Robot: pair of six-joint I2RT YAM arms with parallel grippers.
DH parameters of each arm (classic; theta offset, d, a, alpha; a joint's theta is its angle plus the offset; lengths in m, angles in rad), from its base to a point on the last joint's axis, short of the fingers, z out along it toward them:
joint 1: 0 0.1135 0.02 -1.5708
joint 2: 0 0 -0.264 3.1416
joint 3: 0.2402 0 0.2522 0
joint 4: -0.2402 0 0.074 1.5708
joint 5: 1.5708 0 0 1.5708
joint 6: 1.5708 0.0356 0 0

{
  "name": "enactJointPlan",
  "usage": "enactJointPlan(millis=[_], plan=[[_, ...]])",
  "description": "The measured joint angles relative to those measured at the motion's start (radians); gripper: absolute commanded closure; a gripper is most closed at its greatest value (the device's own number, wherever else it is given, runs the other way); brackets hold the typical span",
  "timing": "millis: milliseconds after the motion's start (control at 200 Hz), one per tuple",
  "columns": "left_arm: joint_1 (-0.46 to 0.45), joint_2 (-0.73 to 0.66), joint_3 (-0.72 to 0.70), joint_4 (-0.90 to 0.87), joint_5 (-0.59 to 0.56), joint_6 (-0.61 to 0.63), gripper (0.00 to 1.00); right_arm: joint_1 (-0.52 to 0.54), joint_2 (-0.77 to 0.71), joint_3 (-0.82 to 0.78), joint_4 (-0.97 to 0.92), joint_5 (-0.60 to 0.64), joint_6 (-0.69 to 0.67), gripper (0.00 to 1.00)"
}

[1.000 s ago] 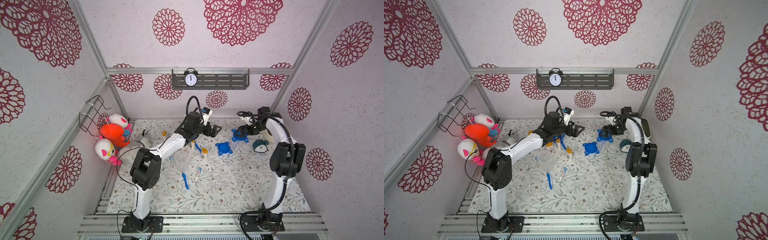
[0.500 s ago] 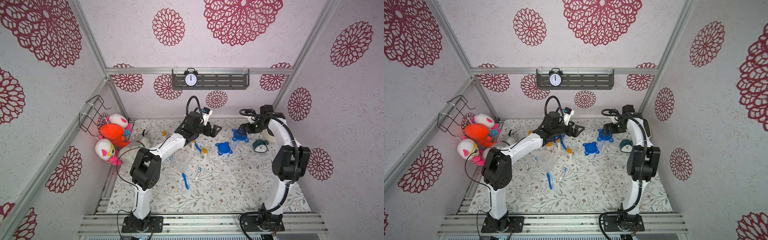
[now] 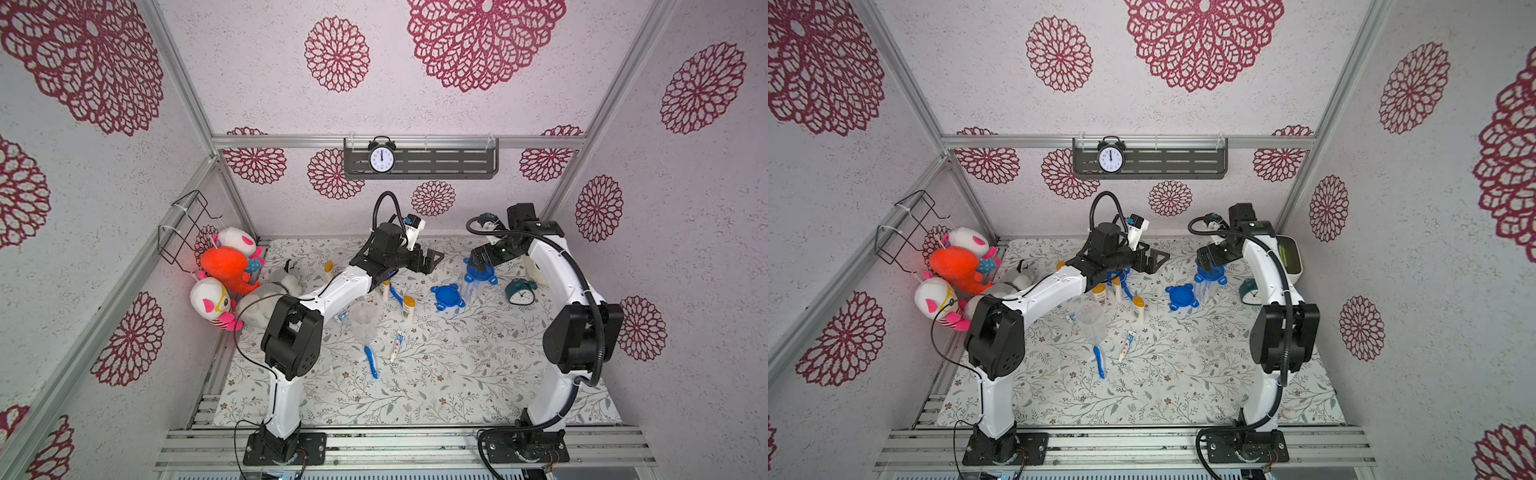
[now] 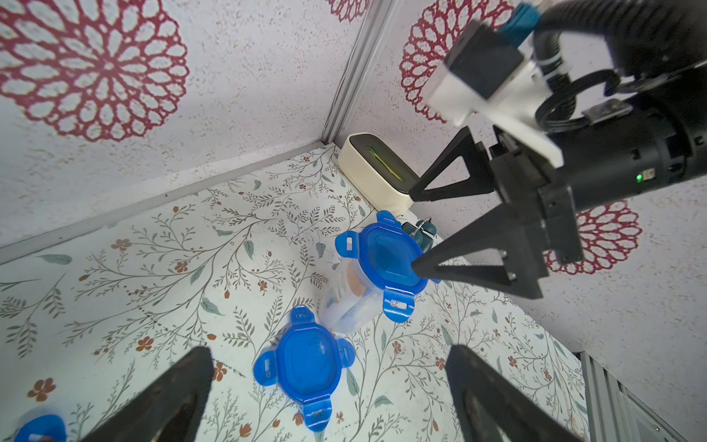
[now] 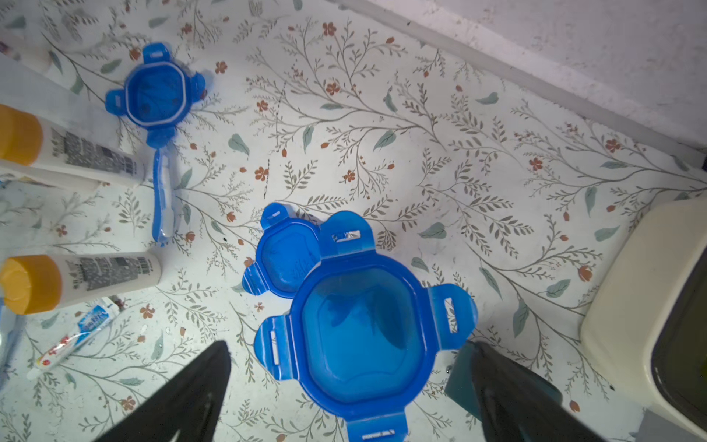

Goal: Pack away toiletry kits
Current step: Adjust the lid on the container.

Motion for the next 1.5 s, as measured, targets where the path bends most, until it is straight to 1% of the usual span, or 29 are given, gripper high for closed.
enactJointPlan(millis=[215,515,1256,1501], plan=[[0.0,0.0,0.0,-0.004,0.0,0.0,0.01,0.003,0.075,0.048,-0.045,0.043,-0.023,0.01],[0.0,0.003,0.008,-0.02,0.0,0.001,0.01,0.003,0.104,0.111,-0.08,0.061,-0.044,0.01],[0.0,0.007,0.014,-0.029,0.0,0.008,0.01,0.003,0.134,0.11,-0.122,0.067,-0.065,0.01],[0.001,0.007,0.014,-0.029,0.0,0.008,0.01,0.003,0.134,0.068,-0.111,0.068,-0.079,0.01]])
